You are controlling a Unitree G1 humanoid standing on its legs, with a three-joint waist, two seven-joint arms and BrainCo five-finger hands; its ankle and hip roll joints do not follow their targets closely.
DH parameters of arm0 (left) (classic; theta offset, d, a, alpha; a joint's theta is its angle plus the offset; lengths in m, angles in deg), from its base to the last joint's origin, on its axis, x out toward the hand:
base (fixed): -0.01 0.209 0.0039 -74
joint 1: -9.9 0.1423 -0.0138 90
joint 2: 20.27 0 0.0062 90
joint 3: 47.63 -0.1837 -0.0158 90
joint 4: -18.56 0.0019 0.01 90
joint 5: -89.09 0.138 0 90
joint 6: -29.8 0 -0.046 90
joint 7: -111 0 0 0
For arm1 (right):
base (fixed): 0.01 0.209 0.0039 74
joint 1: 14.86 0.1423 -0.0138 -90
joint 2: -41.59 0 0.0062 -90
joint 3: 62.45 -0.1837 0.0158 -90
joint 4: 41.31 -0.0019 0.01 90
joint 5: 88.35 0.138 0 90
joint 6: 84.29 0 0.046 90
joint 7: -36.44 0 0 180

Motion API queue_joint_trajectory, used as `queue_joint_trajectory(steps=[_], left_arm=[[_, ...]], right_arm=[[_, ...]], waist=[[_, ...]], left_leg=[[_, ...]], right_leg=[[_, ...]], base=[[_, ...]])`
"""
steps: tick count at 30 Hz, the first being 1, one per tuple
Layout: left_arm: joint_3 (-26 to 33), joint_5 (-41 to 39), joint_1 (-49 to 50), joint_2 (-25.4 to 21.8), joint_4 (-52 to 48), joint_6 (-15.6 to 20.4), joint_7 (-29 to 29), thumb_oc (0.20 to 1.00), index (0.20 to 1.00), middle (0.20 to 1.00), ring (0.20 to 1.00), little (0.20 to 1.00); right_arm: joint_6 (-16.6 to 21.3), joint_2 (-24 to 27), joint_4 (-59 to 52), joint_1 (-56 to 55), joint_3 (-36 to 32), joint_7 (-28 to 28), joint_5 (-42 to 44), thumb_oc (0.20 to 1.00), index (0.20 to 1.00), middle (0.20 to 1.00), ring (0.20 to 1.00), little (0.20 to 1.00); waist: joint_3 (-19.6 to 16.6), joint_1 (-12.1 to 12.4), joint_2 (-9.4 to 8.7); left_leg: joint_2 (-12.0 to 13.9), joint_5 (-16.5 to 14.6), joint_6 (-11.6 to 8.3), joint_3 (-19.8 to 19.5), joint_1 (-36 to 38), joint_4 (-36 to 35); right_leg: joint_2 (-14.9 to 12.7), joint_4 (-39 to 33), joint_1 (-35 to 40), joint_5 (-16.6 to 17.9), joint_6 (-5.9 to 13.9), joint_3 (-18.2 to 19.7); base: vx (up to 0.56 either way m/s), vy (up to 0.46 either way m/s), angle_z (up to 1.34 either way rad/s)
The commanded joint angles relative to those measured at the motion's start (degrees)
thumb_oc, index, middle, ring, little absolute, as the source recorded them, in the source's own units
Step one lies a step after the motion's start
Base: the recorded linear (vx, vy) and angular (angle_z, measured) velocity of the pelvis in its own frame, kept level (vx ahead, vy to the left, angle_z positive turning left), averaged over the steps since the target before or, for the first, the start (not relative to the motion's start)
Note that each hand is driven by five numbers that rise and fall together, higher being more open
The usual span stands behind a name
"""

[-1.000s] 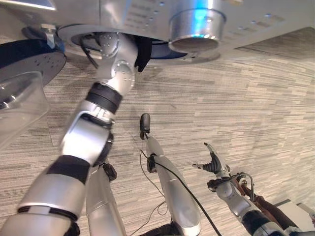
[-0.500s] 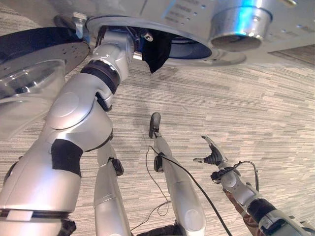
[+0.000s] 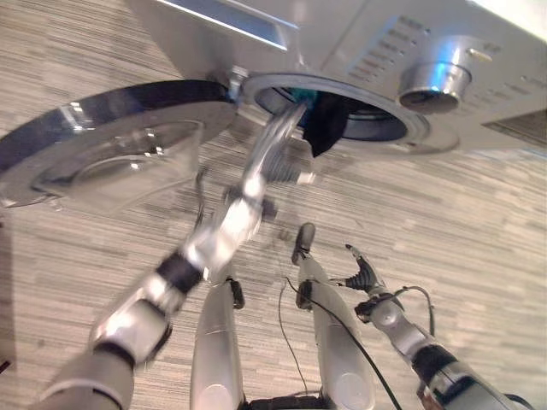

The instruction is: Grab the laundry basket,head to the washer,open it,put in the laundry and shut it.

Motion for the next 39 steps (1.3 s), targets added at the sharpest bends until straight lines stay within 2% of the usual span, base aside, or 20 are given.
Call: queue_joint_trajectory(steps=[1,4,5,7,8,10,11,12,14,15,18,23,28,37,38,39], left_arm=[[-1.46,-7.42,-2.21,-1.39,-1.06,6.62,-5.55,1.0,1.0,1.0,1.0,1.0],[0.5,-9.51,7.87,-5.81,-5.38,7.24,-8.54,1.0,1.0,1.0,1.0,1.0],[0.72,-9.52,8.14,-6.01,-5.81,7.08,-8.66,1.0,1.0,1.0,1.0,1.0],[2.47,-11.33,14.92,-8.85,-6.74,7.49,-10.5,1.0,1.0,1.0,1.0,1.0],[3.37,-12.21,16.8,-9.17,-6.69,7.19,-11.17,1.0,1.0,1.0,1.0,1.0],[5.12,-12.44,18.89,-9.81,-5.56,6.82,-11.64,1.0,1.0,1.0,1.0,1.0],[5.06,-12.4,18.83,-9.79,-5.64,6.8,-11.66,1.0,1.0,1.0,1.0,1.0],[6.63,-11.36,20.04,-10.48,-4.29,6.34,-11.74,1.0,1.0,1.0,1.0,1.0],[7.08,-10.81,20.03,-10.51,-3.58,5.97,-11.88,1.0,1.0,1.0,1.0,1.0],[8.2,-9.85,20.07,-10.72,-2.65,5.71,-11.64,1.0,1.0,1.0,1.0,1.0],[9.67,-9.87,20.84,-10.69,-2.66,5.41,-11.76,1.0,1.0,1.0,1.0,1.0],[8.74,-10.76,20.27,-9.48,-2.71,5.21,-12.7,1.0,1.0,1.0,1.0,1.0],[6.87,-11.68,18.41,-7.6,-3.74,5.07,-13.62,1.0,1.0,1.0,1.0,1.0],[5.75,-13.0,16.84,-6.74,-4.69,5.41,-13.18,1.0,1.0,1.0,1.0,1.0],[5.69,-13.12,16.79,-6.72,-4.61,5.49,-13.11,1.0,1.0,1.0,1.0,1.0],[5.75,-13.15,16.76,-6.64,-4.58,5.51,-13.08,1.0,1.0,1.0,1.0,1.0]], right_arm=[[-1.08,-0.43,7.31,5.56,-4.35,0.0,9.66,1.0,1.0,1.0,1.0,1.0],[-1.29,2.22,17.08,12.89,-6.95,-1.06,14.85,1.0,1.0,1.0,1.0,1.0],[-1.05,2.14,17.55,13.17,-6.82,-1.27,14.99,1.0,1.0,1.0,1.0,1.0],[-1.87,7.27,24.46,18.14,-10.94,-2.59,20.82,1.0,1.0,1.0,1.0,1.0],[-2.12,9.33,27.07,19.71,-13.33,-2.99,23.86,1.0,1.0,1.0,1.0,1.0],[-2.87,13.1,31.72,22.29,-17.63,-3.96,29.98,1.0,1.0,1.0,1.0,1.0],[-2.82,13.27,32.05,22.51,-17.6,-4.21,30.15,1.0,1.0,1.0,1.0,1.0],[-3.65,16.37,35.15,23.95,-21.1,-5.15,34.7,1.0,1.0,1.0,1.0,1.0],[-4.1,18.19,36.51,24.55,-22.77,-6.31,37.79,1.0,1.0,1.0,1.0,1.0],[-4.43,20.69,37.87,25.81,-24.78,-7.26,41.62,1.0,1.0,1.0,1.0,1.0],[-4.17,22.59,38.6,27.43,-27.61,-8.11,46.81,1.0,1.0,1.0,1.0,1.0],[-3.69,24.42,40.34,30.15,-30.36,-9.11,54.48,1.0,1.0,1.0,1.0,1.0],[-0.51,24.45,40.27,33.65,-34.14,-9.42,65.42,1.0,1.0,1.0,1.0,1.0],[-0.14,25.19,39.69,41.48,-30.73,-11.01,66.4,1.0,1.0,1.0,1.0,1.0],[-0.27,25.27,39.48,42.68,-29.8,-11.32,66.04,0.843,0.843,0.843,0.843,0.843],[-0.31,25.3,39.61,42.95,-29.59,-11.32,66.01,0.78,0.78,0.78,0.78,0.78]], waist=[[0.66,1.78,-1.31],[0.66,5.45,0.51],[0.66,5.28,0.54],[0.66,8.68,2.3],[0.66,9.34,2.88],[0.66,10.97,4.25],[0.66,10.99,4.36],[0.66,12.03,5.16],[0.66,12.65,5.6],[0.66,13.54,6.32],[0.66,13.98,7.05],[0.66,14.43,7.72],[0.66,14.61,8.64],[0.66,16.32,9.93],[0.66,16.49,9.93],[0.66,16.41,9.97]], left_leg=[[-1.51,-5.28,-0.66,-0.73,-2.32,3.55],[-2.3,-5.05,-0.68,-2.43,-1.9,3.51],[-2.31,-5.08,-0.68,-2.57,-1.93,3.54],[-3.03,-4.99,-0.64,-4.22,-2.67,4.26],[-3.32,-4.96,-0.66,-4.77,-2.97,4.33],[-3.88,-4.79,-0.67,-5.77,-3.64,4.32],[-3.9,-4.78,-0.68,-5.87,-3.73,4.34],[-4.2,-4.63,-0.71,-6.23,-4.09,4.05],[-4.32,-4.49,-0.76,-6.47,-4.57,3.91],[-4.48,-4.29,-0.87,-6.73,-5.25,3.72],[-4.71,-4.14,-0.91,-6.57,-5.98,3.13],[-5.25,-4.05,-0.7,-6.61,-7.02,2.67],[-6.41,-4.17,-0.23,-6.86,-8.21,2.09],[-8.0,-5.25,0.41,-7.33,-10.16,3.3],[-8.11,-5.34,0.46,-7.37,-10.3,3.54],[-8.12,-5.39,0.48,-7.36,-10.4,3.6]], right_leg=[[1.2,-0.18,4.03,-7.56,-1.03,0.24],[0.7,0.94,5.22,-8.53,-1.15,-2.13],[0.7,0.99,5.26,-8.58,-1.14,-2.26],[0.22,2.82,5.26,-9.91,-1.6,-3.95],[0.09,3.32,5.2,-10.51,-1.73,-4.5],[-0.1,4.56,4.73,-11.66,-1.98,-5.65],[-0.13,4.71,4.63,-11.74,-2.0,-5.74],[-0.2,5.19,4.31,-12.5,-1.99,-6.04],[-0.29,5.58,3.74,-12.93,-2.01,-6.22],[-0.58,6.61,2.76,-13.59,-1.99,-6.39],[-0.95,7.86,1.37,-14.26,-1.94,-6.39],[-1.41,8.89,-0.11,-14.97,-1.91,-6.3],[-2.19,10.22,-1.96,-15.69,-1.48,-6.05],[-3.55,12.75,-4.17,-16.8,-1.15,-6.44],[-3.6,12.94,-4.29,-16.84,-1.15,-6.45],[-3.62,12.99,-4.39,-16.85,-1.14,-6.43]], base=[[-0.02,-0.1,0.55],[-0.01,-0.044,0.48],[0.01,-0.047,0.55],[0.03,-0.082,0.47],[0.04,-0.07,0.42],[0.03,-0.028,0.39],[0.03,0.022,0.43],[0.03,0.038,0.37],[0.04,0.032,0.32],[0.05,0.031,0.2],[0.04,0.041,0.12],[0.03,0.034,0.03],[0.05,0.053,0.04],[0.03,0.038,0.03],[0.02,0.036,0.02],[0.01,0.037,0.01]])
